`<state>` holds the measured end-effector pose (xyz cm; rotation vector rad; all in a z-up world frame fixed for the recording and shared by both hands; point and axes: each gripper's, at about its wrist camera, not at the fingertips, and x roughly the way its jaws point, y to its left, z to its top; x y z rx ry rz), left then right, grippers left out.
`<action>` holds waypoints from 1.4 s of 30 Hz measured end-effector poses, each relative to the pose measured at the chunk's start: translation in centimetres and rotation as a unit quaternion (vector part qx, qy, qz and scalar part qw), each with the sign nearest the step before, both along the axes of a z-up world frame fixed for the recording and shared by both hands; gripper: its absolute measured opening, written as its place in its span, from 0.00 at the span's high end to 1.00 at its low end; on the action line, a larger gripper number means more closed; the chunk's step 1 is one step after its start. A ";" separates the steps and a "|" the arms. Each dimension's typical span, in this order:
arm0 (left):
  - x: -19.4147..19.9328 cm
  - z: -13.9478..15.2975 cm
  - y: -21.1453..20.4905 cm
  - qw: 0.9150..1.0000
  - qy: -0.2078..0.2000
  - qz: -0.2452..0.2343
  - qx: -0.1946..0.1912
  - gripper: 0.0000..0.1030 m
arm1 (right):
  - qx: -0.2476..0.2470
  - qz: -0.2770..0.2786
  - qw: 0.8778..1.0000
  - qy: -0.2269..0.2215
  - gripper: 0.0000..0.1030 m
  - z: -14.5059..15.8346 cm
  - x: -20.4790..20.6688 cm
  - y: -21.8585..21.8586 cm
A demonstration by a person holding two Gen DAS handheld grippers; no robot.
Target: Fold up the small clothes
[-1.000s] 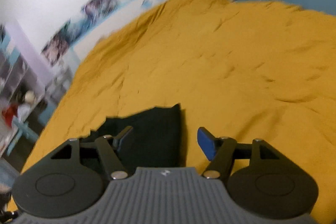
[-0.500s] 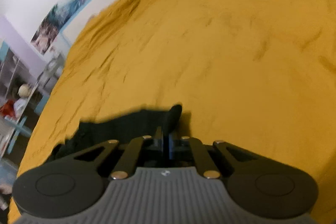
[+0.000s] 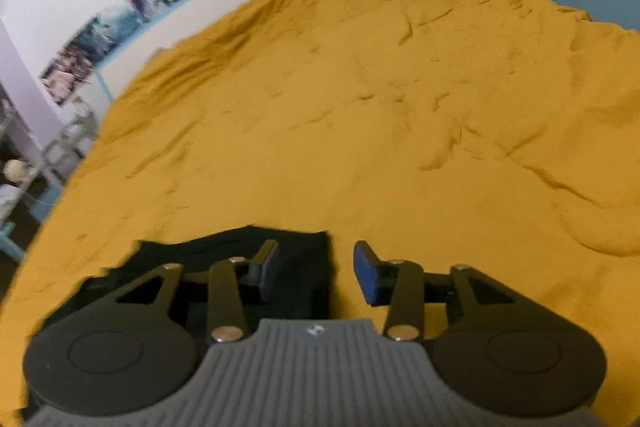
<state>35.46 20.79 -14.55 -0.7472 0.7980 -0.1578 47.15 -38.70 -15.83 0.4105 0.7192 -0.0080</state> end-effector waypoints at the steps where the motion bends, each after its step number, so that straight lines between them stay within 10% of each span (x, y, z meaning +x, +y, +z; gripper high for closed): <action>1: -0.8 1.0 0.0 1.000 -0.008 -0.007 0.005 0.73 | 0.011 0.007 1.000 -0.004 0.63 1.3 -1.4 -0.3; 10: -13.5 9.3 0.9 0.994 -0.071 -0.063 0.055 0.69 | 0.015 0.087 0.994 -0.065 0.48 15.0 -20.2 -2.6; 16: -22.8 11.0 2.4 0.991 -0.072 -0.070 0.089 0.53 | 0.007 0.154 0.986 -0.064 0.45 19.0 -33.7 -4.7; 29: -29.8 5.3 7.6 0.993 -0.065 -0.023 0.097 0.53 | 0.027 0.195 0.978 0.064 0.44 6.5 -44.7 -4.3; 42: -28.8 0.8 8.8 0.992 -0.064 -0.080 -0.071 0.43 | 0.184 0.215 0.955 0.087 0.33 4.2 -46.8 -5.5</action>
